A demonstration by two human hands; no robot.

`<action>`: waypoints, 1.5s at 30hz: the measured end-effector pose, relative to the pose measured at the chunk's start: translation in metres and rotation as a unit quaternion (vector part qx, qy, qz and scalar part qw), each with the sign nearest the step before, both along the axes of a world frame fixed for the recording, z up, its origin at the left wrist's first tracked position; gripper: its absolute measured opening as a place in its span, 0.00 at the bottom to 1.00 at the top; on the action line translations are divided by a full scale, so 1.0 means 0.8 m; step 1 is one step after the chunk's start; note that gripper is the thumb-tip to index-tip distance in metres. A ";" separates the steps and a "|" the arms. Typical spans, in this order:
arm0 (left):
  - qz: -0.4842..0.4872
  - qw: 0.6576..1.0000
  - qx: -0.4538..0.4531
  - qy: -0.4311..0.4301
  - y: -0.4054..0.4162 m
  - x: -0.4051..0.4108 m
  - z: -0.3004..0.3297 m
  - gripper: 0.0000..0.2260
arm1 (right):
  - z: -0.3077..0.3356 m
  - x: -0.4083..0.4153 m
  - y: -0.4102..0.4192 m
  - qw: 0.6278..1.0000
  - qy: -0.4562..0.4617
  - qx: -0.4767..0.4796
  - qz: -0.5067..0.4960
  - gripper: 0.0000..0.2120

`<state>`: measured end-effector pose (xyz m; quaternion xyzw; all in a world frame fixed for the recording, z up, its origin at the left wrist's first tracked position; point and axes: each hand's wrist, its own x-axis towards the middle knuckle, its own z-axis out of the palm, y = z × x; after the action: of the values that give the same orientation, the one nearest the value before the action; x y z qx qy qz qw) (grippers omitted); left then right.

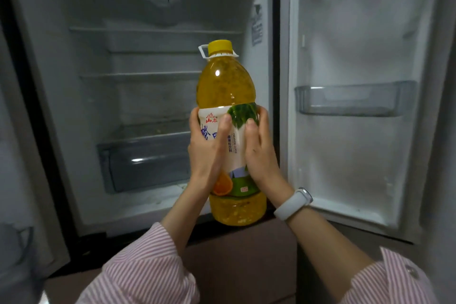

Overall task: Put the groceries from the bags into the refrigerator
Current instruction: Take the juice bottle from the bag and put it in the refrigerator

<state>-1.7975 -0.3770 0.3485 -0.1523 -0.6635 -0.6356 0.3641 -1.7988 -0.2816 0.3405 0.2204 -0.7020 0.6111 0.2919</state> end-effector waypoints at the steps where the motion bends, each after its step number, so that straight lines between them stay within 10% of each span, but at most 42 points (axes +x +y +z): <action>1: 0.000 1.000 0.003 0.015 -0.003 -0.012 0.014 0.38 | 0.016 -0.014 -0.005 1.000 0.017 -0.001 -0.004 0.29; 8: 0.018 0.989 -0.003 0.149 -0.051 -0.101 0.123 0.37 | 0.122 -0.104 -0.051 0.981 0.178 -0.057 0.060 0.14; 21: 0.026 0.904 -0.088 0.417 -0.091 -0.238 0.307 0.34 | 0.288 -0.256 -0.100 0.906 0.398 -0.140 0.030 0.32; 45: 0.089 0.842 -0.167 0.505 -0.104 -0.376 0.279 0.35 | 0.261 -0.401 -0.079 0.855 0.514 -0.070 -0.021 0.27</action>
<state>-2.0982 -0.4604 0.5719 -0.4508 -0.4948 -0.3146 0.6730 -2.1194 -0.3450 0.5491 0.4674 -0.4121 0.4520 0.6383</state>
